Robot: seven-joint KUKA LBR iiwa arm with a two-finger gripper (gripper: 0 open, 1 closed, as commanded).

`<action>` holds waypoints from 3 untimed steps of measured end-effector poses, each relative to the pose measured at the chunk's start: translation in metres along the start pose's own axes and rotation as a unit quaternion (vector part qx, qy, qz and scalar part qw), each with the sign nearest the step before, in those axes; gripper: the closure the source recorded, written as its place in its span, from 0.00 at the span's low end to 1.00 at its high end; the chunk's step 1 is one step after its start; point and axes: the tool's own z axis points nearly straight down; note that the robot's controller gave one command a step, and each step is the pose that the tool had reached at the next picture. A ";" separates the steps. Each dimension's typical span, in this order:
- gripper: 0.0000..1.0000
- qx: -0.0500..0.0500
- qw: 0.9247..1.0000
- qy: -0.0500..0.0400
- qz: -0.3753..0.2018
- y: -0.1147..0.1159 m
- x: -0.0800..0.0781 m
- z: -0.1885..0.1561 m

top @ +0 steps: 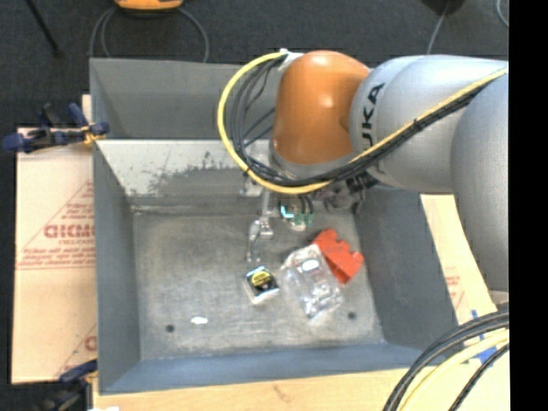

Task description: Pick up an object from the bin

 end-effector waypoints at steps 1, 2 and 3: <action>0.00 0.001 0.975 -0.008 -0.221 -0.042 0.032 0.102; 0.00 0.001 0.940 -0.002 -0.342 -0.035 0.055 0.076; 0.00 0.002 0.919 -0.004 -0.394 -0.046 0.053 0.071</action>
Offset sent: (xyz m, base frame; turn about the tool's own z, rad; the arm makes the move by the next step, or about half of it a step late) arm -0.0361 -0.0422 -0.1066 -0.4490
